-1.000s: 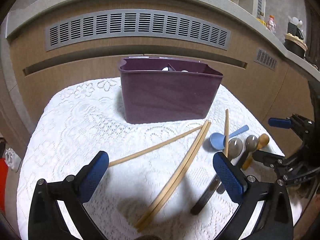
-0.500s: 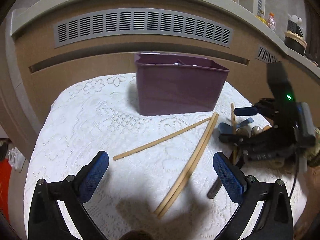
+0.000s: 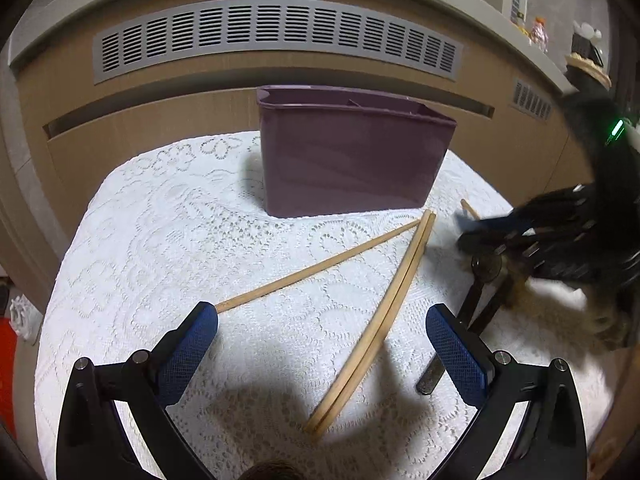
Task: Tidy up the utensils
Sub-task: 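Grasp the blue plastic spoon with the right tool while the left tool grasps a chopstick, then lift the blue spoon with the right tool while the left tool lifts the chopstick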
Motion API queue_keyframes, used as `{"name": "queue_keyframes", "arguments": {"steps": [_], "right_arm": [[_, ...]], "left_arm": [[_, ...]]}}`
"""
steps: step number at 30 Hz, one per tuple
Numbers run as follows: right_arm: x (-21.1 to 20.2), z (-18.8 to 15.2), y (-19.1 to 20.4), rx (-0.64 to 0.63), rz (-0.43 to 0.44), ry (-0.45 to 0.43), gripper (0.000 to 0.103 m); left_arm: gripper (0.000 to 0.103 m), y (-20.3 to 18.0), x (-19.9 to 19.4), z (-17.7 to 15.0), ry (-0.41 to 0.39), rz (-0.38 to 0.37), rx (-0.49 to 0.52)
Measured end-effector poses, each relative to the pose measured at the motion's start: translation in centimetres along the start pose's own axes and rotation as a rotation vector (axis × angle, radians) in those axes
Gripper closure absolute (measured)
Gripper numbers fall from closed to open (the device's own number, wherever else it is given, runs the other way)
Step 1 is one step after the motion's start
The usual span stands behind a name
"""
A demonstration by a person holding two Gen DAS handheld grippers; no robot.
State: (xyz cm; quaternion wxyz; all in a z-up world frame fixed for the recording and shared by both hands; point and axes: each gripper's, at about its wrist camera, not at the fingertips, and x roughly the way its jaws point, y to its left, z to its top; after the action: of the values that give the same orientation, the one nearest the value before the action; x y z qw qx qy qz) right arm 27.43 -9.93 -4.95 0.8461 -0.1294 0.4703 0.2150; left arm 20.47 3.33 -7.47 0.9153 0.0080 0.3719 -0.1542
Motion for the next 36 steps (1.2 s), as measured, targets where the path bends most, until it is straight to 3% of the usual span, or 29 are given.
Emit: {"name": "queue_keyframes", "arguments": {"steps": [7,9,11,14,18,23,27,29,32,36], "right_arm": [[-4.5,-0.4,-1.0,0.06,0.039,-0.085,0.091],[-5.1,-0.5,-1.4,0.076,0.037,-0.095,0.091],[-5.7,-0.7,-1.8,0.1,0.046,-0.101,0.091],[-6.5,-0.9,-2.5,0.12,0.049,-0.12,0.091],[-7.3,-1.4,-2.8,0.138,0.055,-0.14,0.091],[-8.0,-1.5,-3.0,0.171,0.069,-0.164,0.091],[-9.1,-1.7,-2.6,0.184,0.087,-0.19,0.091],[-10.0,-1.9,-2.1,0.178,0.093,-0.208,0.091],[-10.8,-2.2,-1.4,0.146,0.084,-0.217,0.091],[-9.8,-3.3,-0.5,0.042,0.034,-0.165,0.087]], "left_arm": [[0.003,-0.6,3.5,1.9,0.103,-0.09,0.039],[0.012,-1.5,4.4,2.6,0.11,-0.084,0.095],[0.035,-2.2,5.1,3.2,0.125,-0.093,0.142],[0.045,-3.6,6.8,3.7,0.201,-0.139,0.183],[0.059,-5.8,7.7,3.8,0.214,-0.095,0.274],[0.08,-6.5,8.7,4.7,0.24,-0.089,0.232],[0.086,-6.8,8.3,4.5,0.239,-0.092,0.198],[0.099,-6.2,7.0,4.2,0.219,-0.11,0.154],[0.099,-5.2,3.5,3.3,0.152,-0.139,0.08],[0.099,-3.8,0.4,1.7,0.108,-0.095,0.059]]}}
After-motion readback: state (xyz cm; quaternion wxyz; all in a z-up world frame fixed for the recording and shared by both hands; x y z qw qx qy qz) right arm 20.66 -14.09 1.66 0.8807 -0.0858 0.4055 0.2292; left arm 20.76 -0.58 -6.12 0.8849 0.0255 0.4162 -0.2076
